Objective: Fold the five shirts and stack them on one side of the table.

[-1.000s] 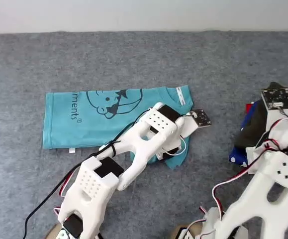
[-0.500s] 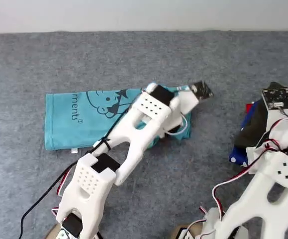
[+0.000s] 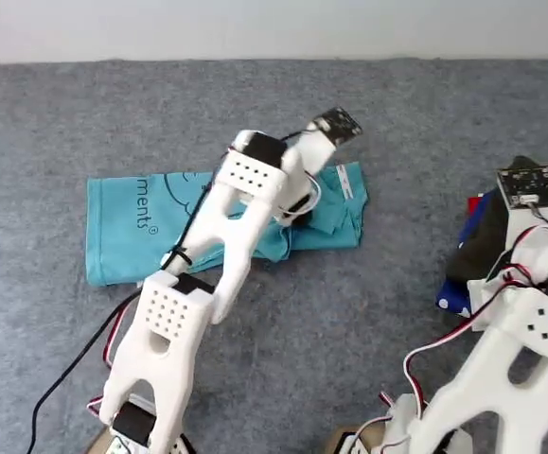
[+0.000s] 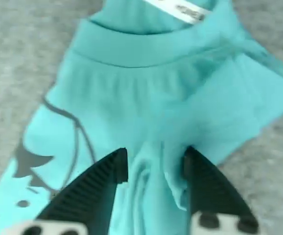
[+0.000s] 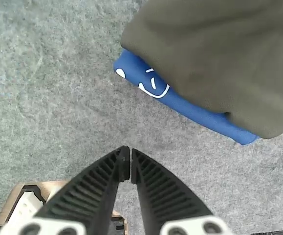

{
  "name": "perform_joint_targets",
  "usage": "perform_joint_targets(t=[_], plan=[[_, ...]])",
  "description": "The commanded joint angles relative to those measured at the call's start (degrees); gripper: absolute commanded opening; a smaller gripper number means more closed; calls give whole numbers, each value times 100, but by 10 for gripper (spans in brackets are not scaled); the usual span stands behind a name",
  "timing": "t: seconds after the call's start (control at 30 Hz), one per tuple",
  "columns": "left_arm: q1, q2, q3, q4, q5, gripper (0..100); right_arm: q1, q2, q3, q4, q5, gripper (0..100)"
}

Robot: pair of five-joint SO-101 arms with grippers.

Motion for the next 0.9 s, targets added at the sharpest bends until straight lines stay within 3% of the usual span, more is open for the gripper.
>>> perform_joint_targets(t=[0.0, 0.5, 0.87], plan=[[-193, 0, -435, 53, -26, 199, 57, -110, -26, 215, 9, 20], [-949, 466, -1244, -53, -176, 199, 48, -101, -18, 215, 9, 20], [-826, 369, -2563, 1222, -44, 195, 48, -101, -18, 215, 9, 20]])
